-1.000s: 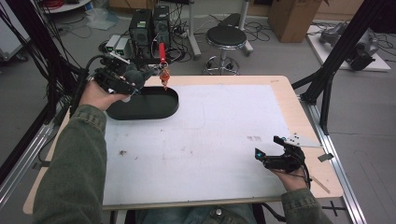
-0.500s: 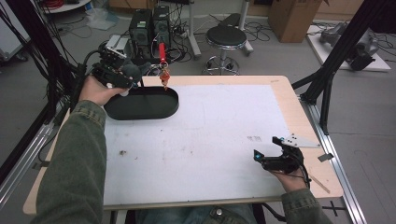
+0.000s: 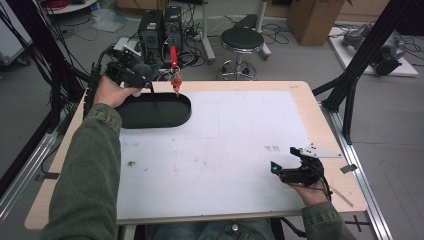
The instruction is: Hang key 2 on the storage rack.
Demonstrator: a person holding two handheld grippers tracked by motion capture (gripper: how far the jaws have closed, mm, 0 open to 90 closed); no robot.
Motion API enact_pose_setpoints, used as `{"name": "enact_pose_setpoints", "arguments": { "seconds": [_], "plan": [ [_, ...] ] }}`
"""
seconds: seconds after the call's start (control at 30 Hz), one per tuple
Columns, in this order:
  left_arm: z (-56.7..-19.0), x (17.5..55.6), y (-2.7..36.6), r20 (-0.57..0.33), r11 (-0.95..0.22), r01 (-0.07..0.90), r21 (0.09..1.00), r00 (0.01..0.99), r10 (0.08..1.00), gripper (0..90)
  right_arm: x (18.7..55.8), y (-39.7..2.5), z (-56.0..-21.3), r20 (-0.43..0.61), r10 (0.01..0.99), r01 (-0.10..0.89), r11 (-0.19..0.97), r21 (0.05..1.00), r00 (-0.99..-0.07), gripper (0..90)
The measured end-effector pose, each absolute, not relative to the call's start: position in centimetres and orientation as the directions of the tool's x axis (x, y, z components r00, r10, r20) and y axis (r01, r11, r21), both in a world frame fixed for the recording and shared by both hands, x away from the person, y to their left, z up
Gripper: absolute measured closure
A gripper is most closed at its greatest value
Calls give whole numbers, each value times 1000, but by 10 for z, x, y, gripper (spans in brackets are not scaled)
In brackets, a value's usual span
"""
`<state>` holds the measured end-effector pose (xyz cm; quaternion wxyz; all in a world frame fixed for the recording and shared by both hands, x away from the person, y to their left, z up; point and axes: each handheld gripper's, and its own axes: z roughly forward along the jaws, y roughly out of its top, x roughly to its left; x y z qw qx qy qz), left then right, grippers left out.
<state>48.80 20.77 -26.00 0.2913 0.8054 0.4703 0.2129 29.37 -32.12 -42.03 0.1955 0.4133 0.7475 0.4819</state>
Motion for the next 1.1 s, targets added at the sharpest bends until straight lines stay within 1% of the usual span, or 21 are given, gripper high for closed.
{"name": "enact_pose_setpoints", "arguments": {
  "seconds": [0.13, 0.2, 0.23, 0.3, 0.4, 0.43, 0.5, 0.6, 0.8, 0.9, 0.97, 1.0, 1.1],
  "plan": [
    [-257, 496, 204, 99, -414, 641, 646, 468, 878, 447, 295, -320, -421, 99, 801, 428, 207, 880, -591, 5],
    [-254, 499, 203, 120, -411, 636, 653, 449, 886, 436, 294, -319, -421, 99, 798, 428, 210, 879, -595, 5],
    [-252, 499, 204, 115, -408, 633, 658, 451, 885, 425, 294, -318, -421, 97, 796, 424, 212, 880, -598, 5],
    [-251, 500, 203, 136, -422, 623, 659, 453, 881, 380, 295, -319, -421, 96, 794, 422, 213, 881, -600, 5],
    [-249, 497, 204, 177, -432, 599, 674, 437, 882, 281, 295, -319, -422, 99, 791, 426, 214, 879, -603, 5],
    [-247, 496, 206, 168, -418, 597, 685, 428, 888, 253, 295, -319, -422, 102, 791, 428, 214, 878, -603, 5],
    [-243, 493, 210, 153, -397, 589, 704, 419, 895, 223, 295, -319, -422, 97, 790, 424, 217, 879, -606, 5],
    [-240, 489, 213, 151, -390, 576, 718, 418, 896, 206, 293, -318, -421, 99, 789, 424, 215, 879, -606, 5],
    [-249, 476, 217, 122, -383, 546, 745, 453, 883, 163, 293, -318, -421, 93, 790, 419, 217, 882, -606, 5],
    [-258, 469, 219, 92, -382, 539, 750, 487, 869, 152, 293, -318, -420, 97, 791, 419, 212, 883, -604, 5],
    [-260, 467, 220, 89, -385, 537, 751, 495, 865, 127, 293, -319, -420, 96, 791, 416, 210, 885, -604, 5],
    [-264, 461, 221, 69, -375, 530, 760, 509, 858, 120, 293, -319, -420, 98, 792, 417, 208, 885, -603, 5],
    [-268, 456, 221, 57, -377, 520, 766, 530, 846, 114, 293, -319, -420, 97, 792, 416, 208, 885, -603, 5]
  ]
}}
